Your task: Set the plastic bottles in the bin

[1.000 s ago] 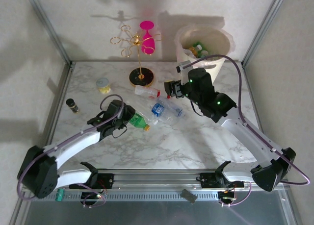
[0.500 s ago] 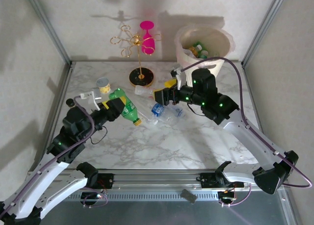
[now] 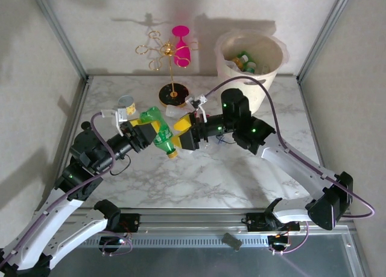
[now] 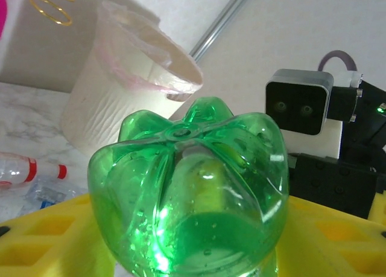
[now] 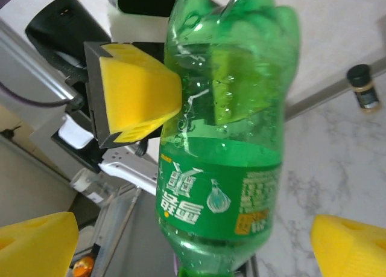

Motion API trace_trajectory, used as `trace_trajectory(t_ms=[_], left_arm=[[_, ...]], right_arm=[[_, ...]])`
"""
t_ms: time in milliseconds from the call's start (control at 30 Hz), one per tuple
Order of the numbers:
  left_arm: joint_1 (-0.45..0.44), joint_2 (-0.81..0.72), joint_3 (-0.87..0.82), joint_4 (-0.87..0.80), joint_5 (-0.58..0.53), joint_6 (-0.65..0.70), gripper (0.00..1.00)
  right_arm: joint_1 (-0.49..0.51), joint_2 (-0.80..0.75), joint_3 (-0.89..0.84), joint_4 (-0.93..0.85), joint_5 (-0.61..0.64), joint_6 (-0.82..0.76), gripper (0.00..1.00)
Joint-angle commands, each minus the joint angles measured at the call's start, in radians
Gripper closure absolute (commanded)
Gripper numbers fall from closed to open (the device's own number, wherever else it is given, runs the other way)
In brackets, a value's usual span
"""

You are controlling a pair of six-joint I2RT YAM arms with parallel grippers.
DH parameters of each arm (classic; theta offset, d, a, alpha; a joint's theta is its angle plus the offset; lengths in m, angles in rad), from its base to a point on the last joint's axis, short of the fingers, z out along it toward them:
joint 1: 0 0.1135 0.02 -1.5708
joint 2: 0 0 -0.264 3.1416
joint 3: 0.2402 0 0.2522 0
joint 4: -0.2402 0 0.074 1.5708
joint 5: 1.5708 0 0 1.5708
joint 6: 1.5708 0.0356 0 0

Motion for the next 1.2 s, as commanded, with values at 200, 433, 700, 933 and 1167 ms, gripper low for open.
trace_trajectory(t_ms=[200, 433, 700, 933, 1167], left_arm=[[-0.009, -0.005, 0.028, 0.068, 0.06, 0.008, 0.39], [-0.014, -0.003, 0.008, 0.082, 0.064, -0.009, 0.4], [-0.025, -0.006, 0.008, 0.094, 0.067, -0.01, 0.4], [-0.028, -0.023, 0.013, 0.079, 0.035, -0.013, 0.13], [-0.028, -0.111, 0.013, 0.056, -0.158, 0.012, 0.0]], right_arm=[[0.047, 0.076, 0.036, 0.098, -0.042, 0.054, 0.07], [0.048, 0.075, 0.0, 0.207, -0.064, 0.129, 0.18], [0.048, 0.081, -0.036, 0.311, -0.073, 0.212, 0.34], [0.048, 0.074, -0.033, 0.262, -0.035, 0.169, 0.44], [-0.024, 0.011, -0.024, 0.126, 0.142, 0.088, 0.53]])
